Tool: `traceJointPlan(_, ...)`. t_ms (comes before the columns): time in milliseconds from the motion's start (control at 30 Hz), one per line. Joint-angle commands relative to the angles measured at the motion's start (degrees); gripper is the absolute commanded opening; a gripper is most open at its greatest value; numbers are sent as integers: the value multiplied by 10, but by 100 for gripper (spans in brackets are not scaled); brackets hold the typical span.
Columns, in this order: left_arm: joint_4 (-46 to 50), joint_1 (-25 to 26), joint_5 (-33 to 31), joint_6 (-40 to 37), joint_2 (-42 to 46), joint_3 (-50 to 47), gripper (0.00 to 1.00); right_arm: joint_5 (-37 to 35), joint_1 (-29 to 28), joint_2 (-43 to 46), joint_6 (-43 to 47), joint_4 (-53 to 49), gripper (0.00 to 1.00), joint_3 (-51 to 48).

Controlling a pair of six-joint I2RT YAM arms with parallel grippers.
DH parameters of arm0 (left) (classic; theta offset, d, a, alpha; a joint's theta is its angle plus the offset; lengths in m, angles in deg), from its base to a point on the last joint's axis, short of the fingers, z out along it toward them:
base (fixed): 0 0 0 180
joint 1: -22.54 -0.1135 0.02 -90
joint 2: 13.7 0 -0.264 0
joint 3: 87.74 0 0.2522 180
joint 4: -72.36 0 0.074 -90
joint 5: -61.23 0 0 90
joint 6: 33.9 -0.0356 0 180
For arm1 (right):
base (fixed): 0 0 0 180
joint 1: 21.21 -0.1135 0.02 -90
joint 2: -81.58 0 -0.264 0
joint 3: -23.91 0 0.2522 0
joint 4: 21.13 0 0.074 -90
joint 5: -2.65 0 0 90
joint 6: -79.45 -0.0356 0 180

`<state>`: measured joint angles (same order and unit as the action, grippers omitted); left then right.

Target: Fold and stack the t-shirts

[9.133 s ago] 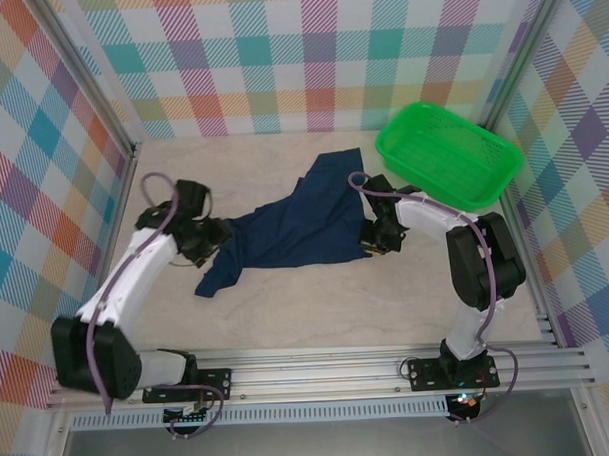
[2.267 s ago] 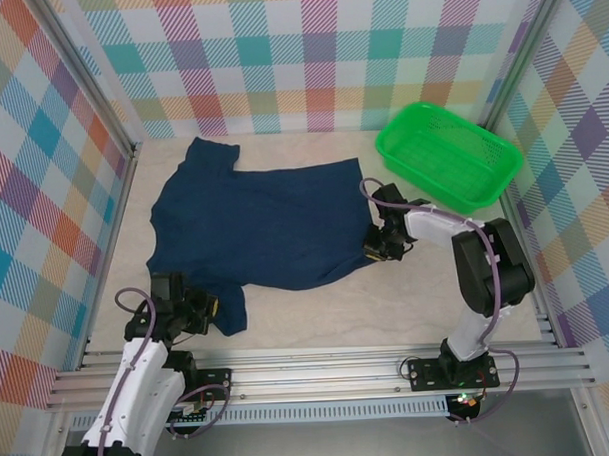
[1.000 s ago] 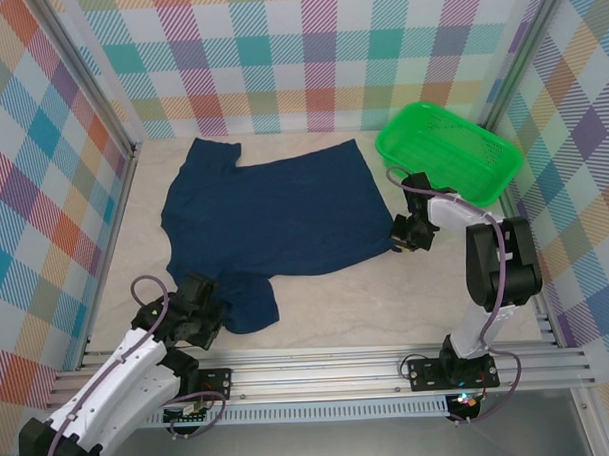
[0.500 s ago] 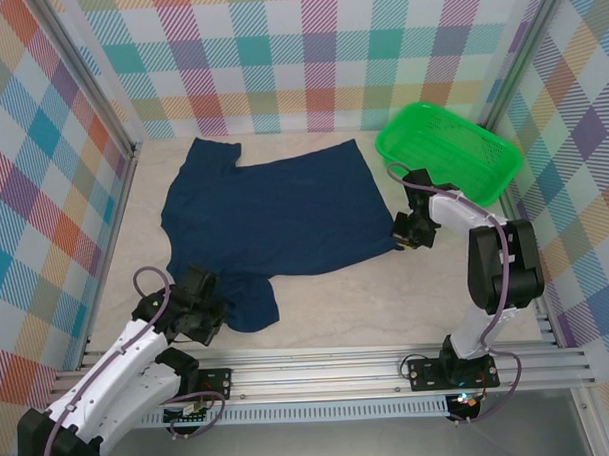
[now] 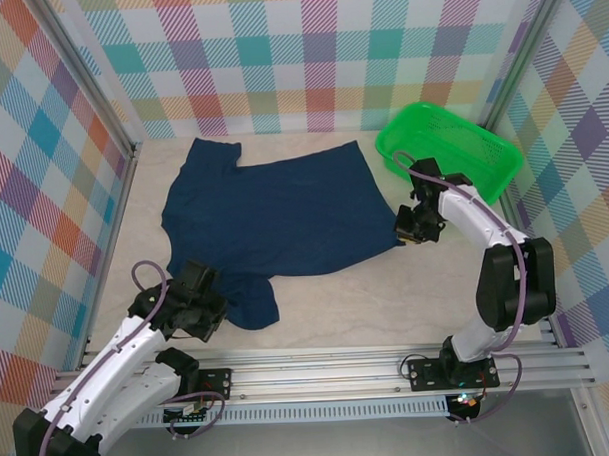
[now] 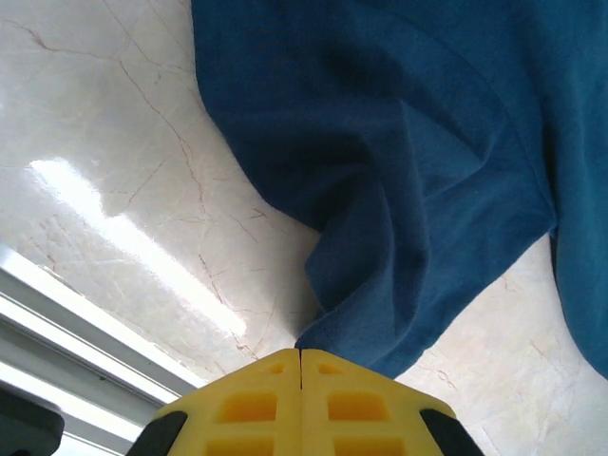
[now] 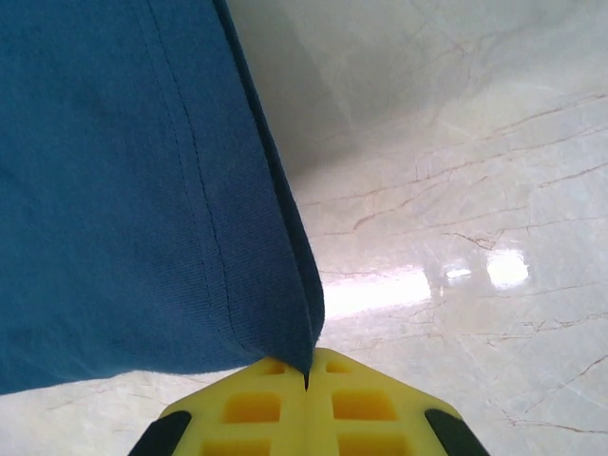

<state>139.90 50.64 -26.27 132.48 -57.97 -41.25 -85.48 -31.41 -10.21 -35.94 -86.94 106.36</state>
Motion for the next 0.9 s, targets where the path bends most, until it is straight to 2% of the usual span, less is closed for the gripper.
traceJointPlan(0, -25, 9, 17, -19, -34, -11, 21, -24, 2, -29, 22, 10, 0, -35)
traceJointPlan(33, -18, 9, 11, -25, -42, 2, 33, -31, 2, -40, 25, 15, 0, -37)
traceJointPlan(100, 8, 9, -10, -37, -56, 59, 49, -49, 2, -63, 27, 16, 9, -32)
traceJointPlan(200, 48, 2, -43, -64, -80, 145, 54, -70, 2, -42, 23, 17, 31, -18)
traceJointPlan(267, 62, -26, -42, -89, -107, 186, 52, -78, -1, -14, 24, 23, 36, -11)
traceJointPlan(367, 41, -102, -19, -126, -149, 199, 43, -68, -27, 5, 34, 42, 36, 5)
traceJointPlan(500, -33, -193, 0, -138, -213, 181, 30, -11, -77, -20, 42, 89, 32, 20)
traceJointPlan(567, -73, -229, 27, -133, -264, 167, 26, 21, -96, -37, 43, 119, 32, 24)
traceJointPlan(733, -133, -274, 22, -136, -373, 159, 22, 67, -103, -76, 31, 155, 31, 38)
traceJointPlan(867, -140, -321, -5, -183, -436, 170, 20, 86, -103, -123, 43, 143, 31, 68)
